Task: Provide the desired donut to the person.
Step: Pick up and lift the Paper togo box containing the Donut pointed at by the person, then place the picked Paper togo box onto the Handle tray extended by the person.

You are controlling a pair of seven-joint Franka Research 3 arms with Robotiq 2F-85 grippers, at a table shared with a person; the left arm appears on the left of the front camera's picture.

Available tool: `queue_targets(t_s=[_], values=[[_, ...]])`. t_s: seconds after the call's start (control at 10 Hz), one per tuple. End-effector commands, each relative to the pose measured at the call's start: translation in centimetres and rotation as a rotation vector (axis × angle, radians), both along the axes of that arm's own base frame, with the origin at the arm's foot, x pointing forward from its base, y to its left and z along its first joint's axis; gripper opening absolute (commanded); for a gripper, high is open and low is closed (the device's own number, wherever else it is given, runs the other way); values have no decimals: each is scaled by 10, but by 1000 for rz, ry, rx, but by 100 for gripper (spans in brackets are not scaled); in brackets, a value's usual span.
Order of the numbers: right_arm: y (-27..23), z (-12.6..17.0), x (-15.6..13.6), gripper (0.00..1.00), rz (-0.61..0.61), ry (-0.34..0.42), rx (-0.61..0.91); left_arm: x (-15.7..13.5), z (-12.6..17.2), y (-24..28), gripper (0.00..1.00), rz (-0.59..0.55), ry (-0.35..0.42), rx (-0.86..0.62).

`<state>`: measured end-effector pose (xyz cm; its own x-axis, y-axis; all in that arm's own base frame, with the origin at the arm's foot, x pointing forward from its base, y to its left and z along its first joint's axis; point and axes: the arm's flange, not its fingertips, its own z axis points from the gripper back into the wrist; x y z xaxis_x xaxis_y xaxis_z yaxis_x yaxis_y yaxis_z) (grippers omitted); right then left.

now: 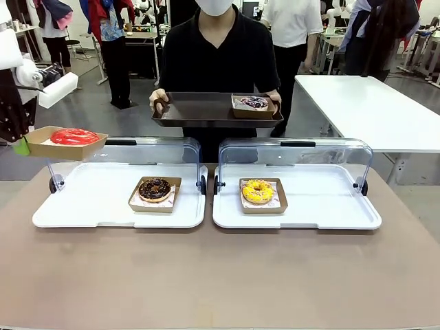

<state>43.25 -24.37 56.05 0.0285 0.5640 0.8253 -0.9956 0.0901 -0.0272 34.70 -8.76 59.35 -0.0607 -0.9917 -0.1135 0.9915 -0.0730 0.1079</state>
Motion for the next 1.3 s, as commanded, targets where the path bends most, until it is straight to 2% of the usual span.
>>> queue_targets(t_s=[0.0,0.9,1.0,1.2], values=[[0,-1,-2,100,8,6,-12,-2,2,-3,0,0,-1,-7],[0,-1,-2,100,8,6,-12,-1,0,-2,1,-11,2,-7],[0,-1,-2,100,8,6,-12,-11,14,-12,1,-28,-57,-25],[0,-1,-2,100,8,6,-12,12,60,-33,1,-36,-101,-69]])
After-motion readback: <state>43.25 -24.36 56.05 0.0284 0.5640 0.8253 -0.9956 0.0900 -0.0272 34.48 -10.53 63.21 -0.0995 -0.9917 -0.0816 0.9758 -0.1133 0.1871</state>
